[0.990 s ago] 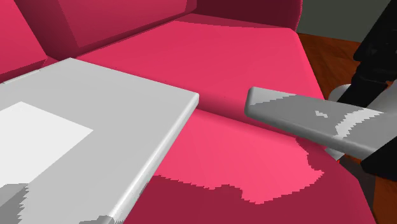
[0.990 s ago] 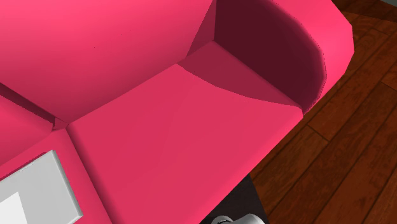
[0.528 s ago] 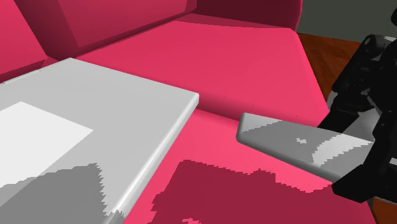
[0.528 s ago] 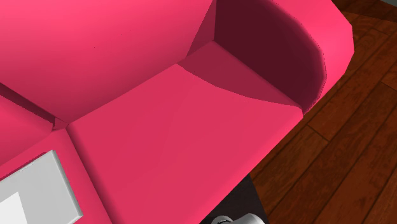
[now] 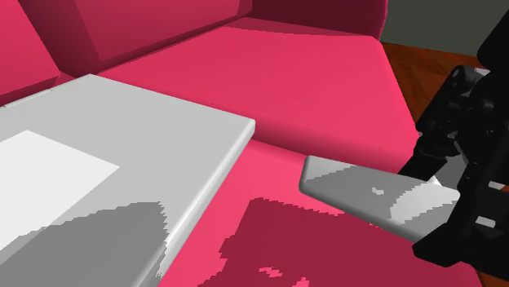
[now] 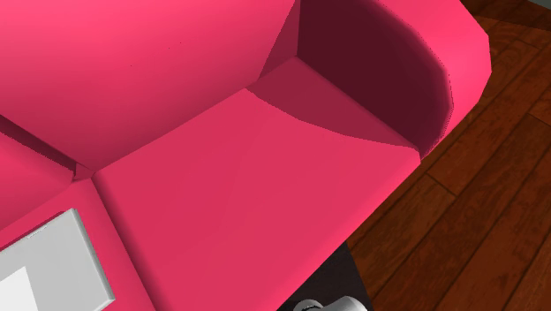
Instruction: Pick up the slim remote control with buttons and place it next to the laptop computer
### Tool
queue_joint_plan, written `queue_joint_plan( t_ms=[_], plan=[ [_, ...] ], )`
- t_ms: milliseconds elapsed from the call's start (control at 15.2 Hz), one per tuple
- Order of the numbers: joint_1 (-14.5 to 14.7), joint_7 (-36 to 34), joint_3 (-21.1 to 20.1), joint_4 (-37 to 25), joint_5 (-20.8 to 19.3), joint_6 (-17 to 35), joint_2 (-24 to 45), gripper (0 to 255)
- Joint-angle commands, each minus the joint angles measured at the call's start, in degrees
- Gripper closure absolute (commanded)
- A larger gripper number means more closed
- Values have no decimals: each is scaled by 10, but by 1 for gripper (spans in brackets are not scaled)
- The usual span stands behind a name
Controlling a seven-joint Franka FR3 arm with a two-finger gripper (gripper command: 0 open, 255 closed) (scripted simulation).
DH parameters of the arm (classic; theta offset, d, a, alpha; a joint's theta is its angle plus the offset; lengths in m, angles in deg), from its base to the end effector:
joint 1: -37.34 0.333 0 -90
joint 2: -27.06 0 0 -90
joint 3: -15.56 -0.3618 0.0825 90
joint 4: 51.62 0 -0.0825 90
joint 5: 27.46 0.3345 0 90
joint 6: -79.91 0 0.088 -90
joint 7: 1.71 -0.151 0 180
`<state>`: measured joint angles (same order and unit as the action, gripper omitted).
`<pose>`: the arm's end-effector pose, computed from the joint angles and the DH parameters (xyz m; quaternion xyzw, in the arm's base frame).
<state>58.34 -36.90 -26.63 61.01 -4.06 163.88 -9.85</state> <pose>0.0045 0.3633 0.6173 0.9776 0.2105 0.0027 0.0038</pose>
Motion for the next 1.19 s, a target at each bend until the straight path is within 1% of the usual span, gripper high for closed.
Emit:
queue_joint_plan(
  t_ms=[0,66,396,660,1122],
  plan=[
    [0,0,0,0,0,0,0,255],
    [0,0,0,0,0,0,0,0],
    [0,0,0,0,0,0,0,0],
    [-14,-16,4,-96,-18,-64,34,0],
    [-14,-16,4,-96,-18,-64,34,0]
  ],
)
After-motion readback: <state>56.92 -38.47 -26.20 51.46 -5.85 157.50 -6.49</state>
